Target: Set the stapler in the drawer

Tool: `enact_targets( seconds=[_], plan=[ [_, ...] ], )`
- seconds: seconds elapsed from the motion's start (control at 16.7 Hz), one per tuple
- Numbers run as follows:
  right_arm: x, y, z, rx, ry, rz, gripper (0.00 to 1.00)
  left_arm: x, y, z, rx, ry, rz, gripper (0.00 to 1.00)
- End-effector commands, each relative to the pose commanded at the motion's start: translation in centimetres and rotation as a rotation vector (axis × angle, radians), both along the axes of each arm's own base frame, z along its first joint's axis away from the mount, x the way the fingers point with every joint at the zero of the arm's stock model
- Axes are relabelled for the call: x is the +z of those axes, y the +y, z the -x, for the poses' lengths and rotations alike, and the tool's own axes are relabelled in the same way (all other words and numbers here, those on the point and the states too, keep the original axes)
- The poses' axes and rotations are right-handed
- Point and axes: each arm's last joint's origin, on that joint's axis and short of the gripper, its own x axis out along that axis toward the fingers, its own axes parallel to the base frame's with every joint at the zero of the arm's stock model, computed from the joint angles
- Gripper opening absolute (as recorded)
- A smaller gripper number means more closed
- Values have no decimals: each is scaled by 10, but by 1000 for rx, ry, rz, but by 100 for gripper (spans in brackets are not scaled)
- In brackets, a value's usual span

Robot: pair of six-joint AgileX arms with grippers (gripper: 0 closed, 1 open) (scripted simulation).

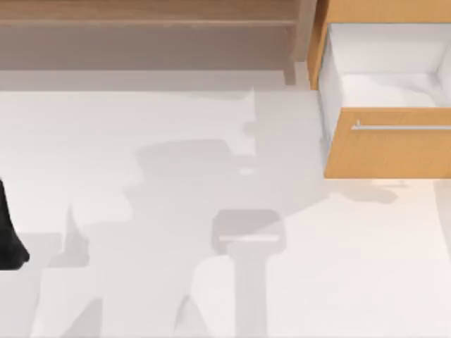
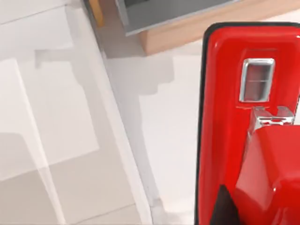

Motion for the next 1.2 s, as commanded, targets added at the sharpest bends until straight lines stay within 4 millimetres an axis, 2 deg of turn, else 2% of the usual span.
enact_targets(
  seconds=[0.36,0.66,0.78,0.96,1.2],
  plan=[
    [-39,59,-53,160,174,-41,0,0,0,0,0,0,0,100],
    [-86,103,-80,271,325,-73,0,0,0,0,0,0,0,100],
    [-105,112,-87,293,382,-84,0,0,0,0,0,0,0,100],
    [-128,114,-94,300,456,-101,0,0,0,0,0,0,0,100],
    [-142,111,-99,295,512,-120,0,0,0,0,0,0,0,100]
  ],
)
